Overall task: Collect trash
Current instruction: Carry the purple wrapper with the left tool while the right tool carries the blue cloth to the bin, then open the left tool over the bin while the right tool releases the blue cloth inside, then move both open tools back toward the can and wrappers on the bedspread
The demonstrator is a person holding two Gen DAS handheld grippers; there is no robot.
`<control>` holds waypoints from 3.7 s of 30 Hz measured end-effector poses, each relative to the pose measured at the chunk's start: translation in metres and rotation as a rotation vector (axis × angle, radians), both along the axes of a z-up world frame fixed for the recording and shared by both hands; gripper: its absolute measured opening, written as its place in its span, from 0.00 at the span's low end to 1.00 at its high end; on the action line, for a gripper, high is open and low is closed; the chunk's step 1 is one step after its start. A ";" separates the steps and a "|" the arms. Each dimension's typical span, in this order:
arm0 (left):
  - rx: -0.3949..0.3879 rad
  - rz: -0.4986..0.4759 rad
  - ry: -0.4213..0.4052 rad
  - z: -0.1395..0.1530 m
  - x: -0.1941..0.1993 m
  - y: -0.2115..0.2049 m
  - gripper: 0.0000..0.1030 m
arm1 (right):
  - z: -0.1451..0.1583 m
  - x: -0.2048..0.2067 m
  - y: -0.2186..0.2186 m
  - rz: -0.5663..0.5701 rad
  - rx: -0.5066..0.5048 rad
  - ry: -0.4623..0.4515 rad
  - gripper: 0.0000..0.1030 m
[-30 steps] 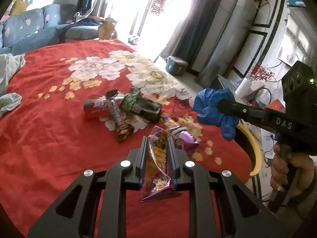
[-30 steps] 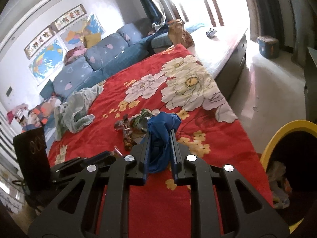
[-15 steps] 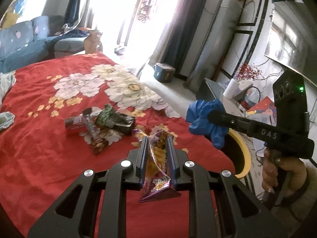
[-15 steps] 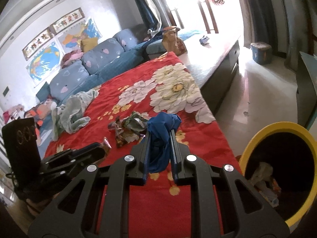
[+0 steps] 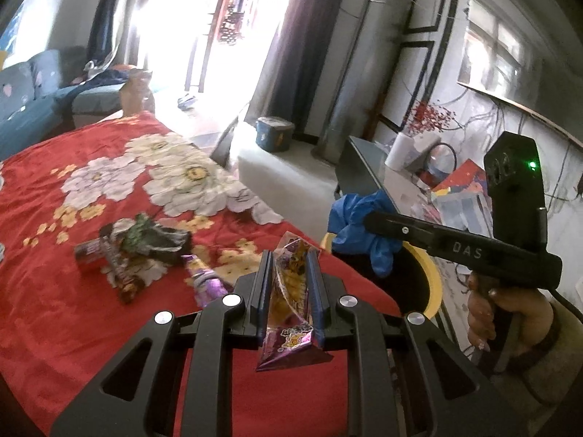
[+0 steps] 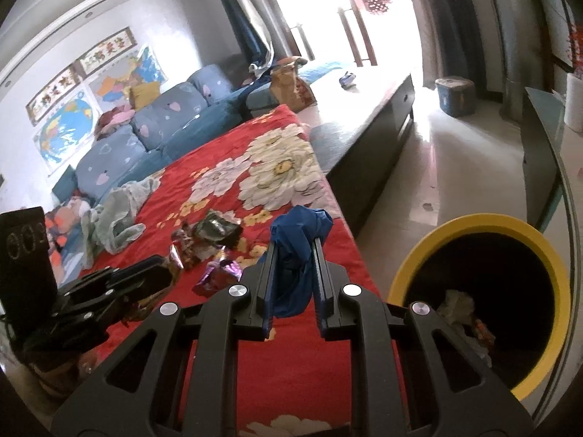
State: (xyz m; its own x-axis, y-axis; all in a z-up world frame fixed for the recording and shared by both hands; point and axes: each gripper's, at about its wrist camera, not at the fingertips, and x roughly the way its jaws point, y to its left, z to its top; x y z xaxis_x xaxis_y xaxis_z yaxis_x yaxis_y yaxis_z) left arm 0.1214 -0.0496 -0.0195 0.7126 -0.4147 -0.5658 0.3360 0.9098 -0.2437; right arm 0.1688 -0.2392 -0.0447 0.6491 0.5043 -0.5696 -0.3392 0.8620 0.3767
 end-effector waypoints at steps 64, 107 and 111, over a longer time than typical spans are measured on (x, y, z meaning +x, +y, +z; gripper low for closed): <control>0.118 -0.318 -0.026 -0.035 0.023 -0.178 0.18 | -0.041 0.007 -0.168 -0.422 0.040 0.072 0.12; 0.054 -0.222 0.024 -0.058 0.052 -0.175 0.94 | -0.054 0.003 -0.171 -0.486 0.021 0.091 0.69; 0.044 -0.179 0.010 -0.049 0.050 -0.159 0.94 | -0.047 0.000 -0.159 -0.470 0.008 0.072 0.72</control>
